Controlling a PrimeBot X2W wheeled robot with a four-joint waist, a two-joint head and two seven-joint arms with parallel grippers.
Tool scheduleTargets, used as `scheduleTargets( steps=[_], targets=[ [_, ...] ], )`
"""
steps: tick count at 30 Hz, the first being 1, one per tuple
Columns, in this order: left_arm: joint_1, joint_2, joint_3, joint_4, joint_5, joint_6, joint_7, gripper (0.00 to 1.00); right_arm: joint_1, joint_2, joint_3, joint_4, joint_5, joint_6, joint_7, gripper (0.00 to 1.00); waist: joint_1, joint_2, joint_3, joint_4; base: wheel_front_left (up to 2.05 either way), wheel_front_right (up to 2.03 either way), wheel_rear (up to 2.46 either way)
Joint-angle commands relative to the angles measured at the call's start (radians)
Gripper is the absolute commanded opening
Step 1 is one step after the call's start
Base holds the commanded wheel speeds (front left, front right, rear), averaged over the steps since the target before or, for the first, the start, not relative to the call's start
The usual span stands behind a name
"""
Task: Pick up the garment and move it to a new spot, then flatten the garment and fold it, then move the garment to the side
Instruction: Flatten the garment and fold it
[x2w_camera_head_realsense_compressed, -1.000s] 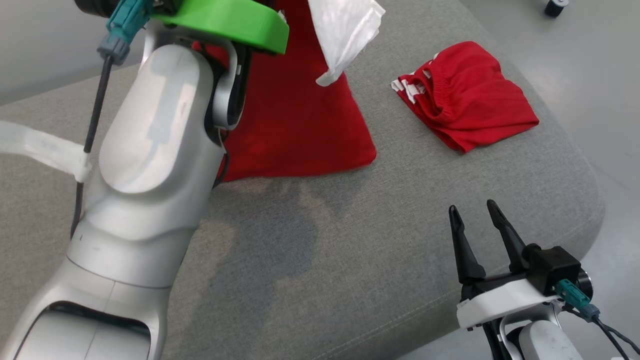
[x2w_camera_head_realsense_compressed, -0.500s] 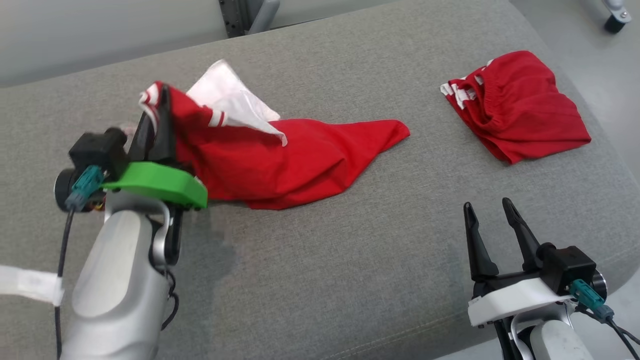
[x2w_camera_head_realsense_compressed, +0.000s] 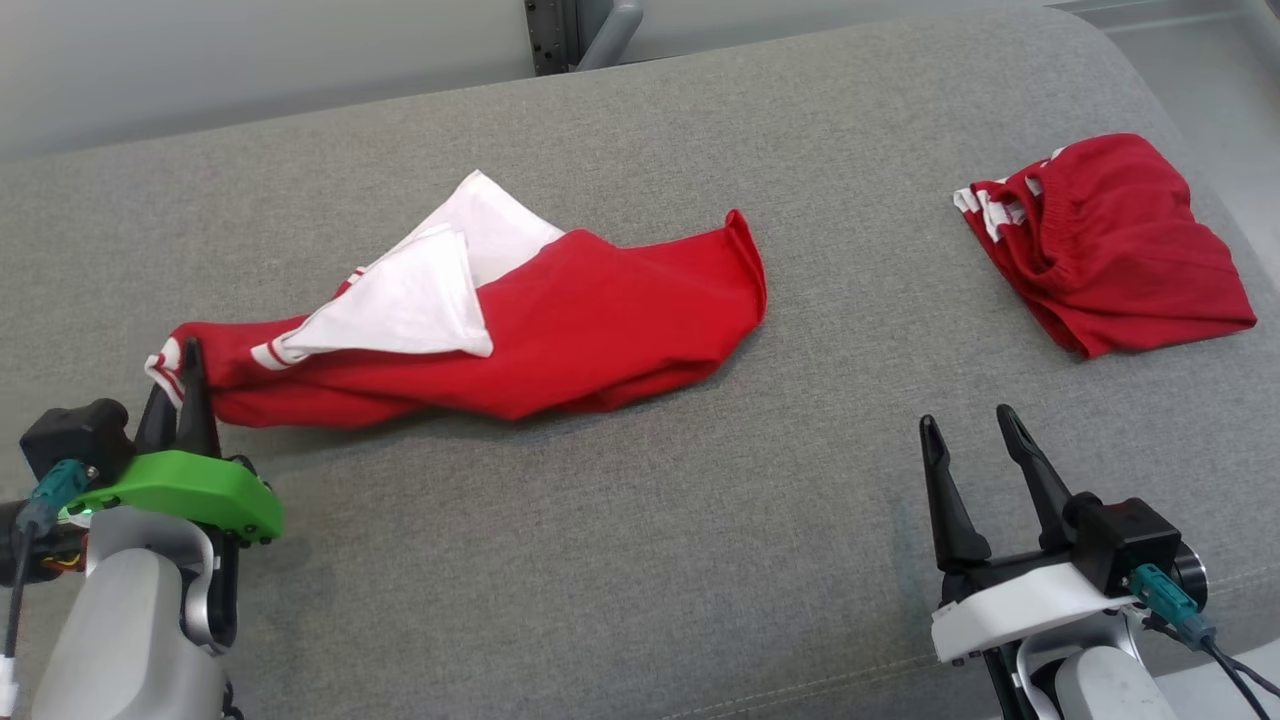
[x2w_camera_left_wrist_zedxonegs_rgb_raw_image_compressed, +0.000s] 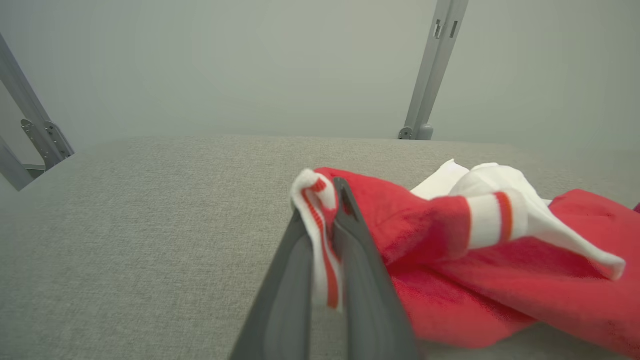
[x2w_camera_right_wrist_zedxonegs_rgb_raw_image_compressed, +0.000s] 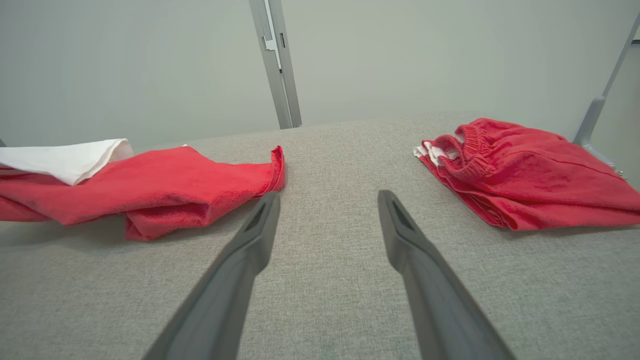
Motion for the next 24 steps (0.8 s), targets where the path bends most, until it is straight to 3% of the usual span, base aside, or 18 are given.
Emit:
scheduleTargets(
  steps=[1, 4, 6, 7, 8, 17, 24],
  targets=[
    [-0.036, 0.02, 0.004, 0.043, 0.008, -0.001, -0.002, 0.0, -0.007, -0.002, 0.002, 0.004, -0.008, -0.001, -0.004, 1.0, 0.0, 0.0, 0.001, 0.001, 0.0, 0.0, 0.0],
    [-0.069, 0.035, 0.001, 0.132, 0.019, 0.013, 0.0, 0.0, -0.009, -0.002, 0.006, 0.009, -0.01, -0.001, -0.004, 1.0, 0.0, 0.0, 0.0, -0.002, 0.0, 0.0, 0.0],
    [-0.088, 0.033, 0.008, 0.18, 0.014, 0.024, 0.0, 0.36, -0.009, -0.002, 0.007, 0.014, -0.013, -0.001, -0.004, 1.0, 0.0, 0.0, -0.007, -0.004, 0.0, 0.0, 0.0],
    [-0.096, 0.032, 0.011, 0.199, 0.017, 0.032, -0.001, 0.92, -0.006, -0.002, 0.008, 0.017, -0.015, -0.001, -0.004, 1.0, 0.0, 0.0, -0.011, -0.005, 0.0, 0.0, 0.0],
    [-0.102, 0.032, 0.018, 0.216, 0.017, 0.042, -0.002, 1.0, -0.003, -0.002, 0.007, 0.019, -0.016, -0.001, -0.004, 1.0, 0.0, 0.0, -0.016, -0.006, 0.0, 0.0, 0.0],
    [-0.074, 0.008, 0.021, 0.187, 0.066, 0.071, -0.003, 1.0, 0.029, -0.002, -0.004, 0.027, -0.026, -0.001, -0.004, 1.0, 0.0, 0.0, -0.063, 0.006, 0.0, 0.0, 0.0],
    [-0.064, -0.067, -0.078, 0.193, 0.112, 0.0, 0.002, 1.0, 0.041, -0.002, 0.013, 0.031, -0.024, -0.001, -0.004, 1.0, 0.0, 0.0, -0.086, 0.015, 0.0, 0.0, 0.0]
  ],
)
